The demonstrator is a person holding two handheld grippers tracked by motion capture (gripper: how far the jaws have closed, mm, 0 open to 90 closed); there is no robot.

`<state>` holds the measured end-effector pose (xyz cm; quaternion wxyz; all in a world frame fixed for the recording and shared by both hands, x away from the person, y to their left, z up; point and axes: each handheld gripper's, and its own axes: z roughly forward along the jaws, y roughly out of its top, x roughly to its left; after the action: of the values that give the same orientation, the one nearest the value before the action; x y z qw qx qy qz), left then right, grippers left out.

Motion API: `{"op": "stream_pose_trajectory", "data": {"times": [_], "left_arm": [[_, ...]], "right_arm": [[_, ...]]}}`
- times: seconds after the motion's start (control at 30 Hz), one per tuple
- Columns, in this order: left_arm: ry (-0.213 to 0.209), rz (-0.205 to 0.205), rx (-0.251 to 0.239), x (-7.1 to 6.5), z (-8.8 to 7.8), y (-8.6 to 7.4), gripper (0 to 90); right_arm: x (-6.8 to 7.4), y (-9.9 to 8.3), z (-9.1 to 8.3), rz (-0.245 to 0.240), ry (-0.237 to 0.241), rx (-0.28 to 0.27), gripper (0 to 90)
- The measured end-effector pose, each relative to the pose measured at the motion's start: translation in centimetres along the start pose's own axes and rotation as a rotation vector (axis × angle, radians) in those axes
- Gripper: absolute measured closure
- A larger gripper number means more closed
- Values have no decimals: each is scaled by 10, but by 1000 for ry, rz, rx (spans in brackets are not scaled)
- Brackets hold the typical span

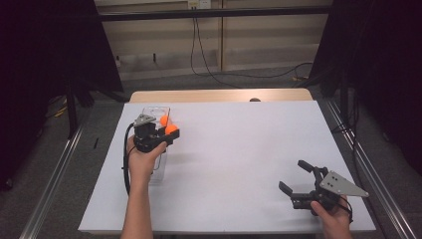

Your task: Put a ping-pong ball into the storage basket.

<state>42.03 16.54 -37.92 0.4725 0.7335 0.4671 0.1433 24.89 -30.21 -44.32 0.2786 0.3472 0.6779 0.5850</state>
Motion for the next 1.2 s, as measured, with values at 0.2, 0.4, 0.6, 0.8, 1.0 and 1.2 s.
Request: {"op": "stream_pose_trajectory", "data": {"times": [0.2, 0.4, 0.6, 0.8, 1.0, 1.2], "left_arm": [[7, -7, -7, 3, -3, 0, 509], [20, -9, -11, 5, -6, 0, 509], [30, -9, -10, 7, -7, -1, 509], [33, -10, -11, 9, -9, -1, 509], [41, -19, -18, 12, -11, -1, 509], [48, -24, -23, 14, -14, -2, 509]], "right_arm": [[0, 0, 0, 0, 0, 0, 36], [0, 0, 0, 0, 0, 1, 36], [0, 0, 0, 1, 0, 1, 36], [0, 0, 0, 1, 0, 1, 36], [0, 0, 0, 1, -1, 1, 36], [0, 0, 0, 0, -1, 1, 36]]}}
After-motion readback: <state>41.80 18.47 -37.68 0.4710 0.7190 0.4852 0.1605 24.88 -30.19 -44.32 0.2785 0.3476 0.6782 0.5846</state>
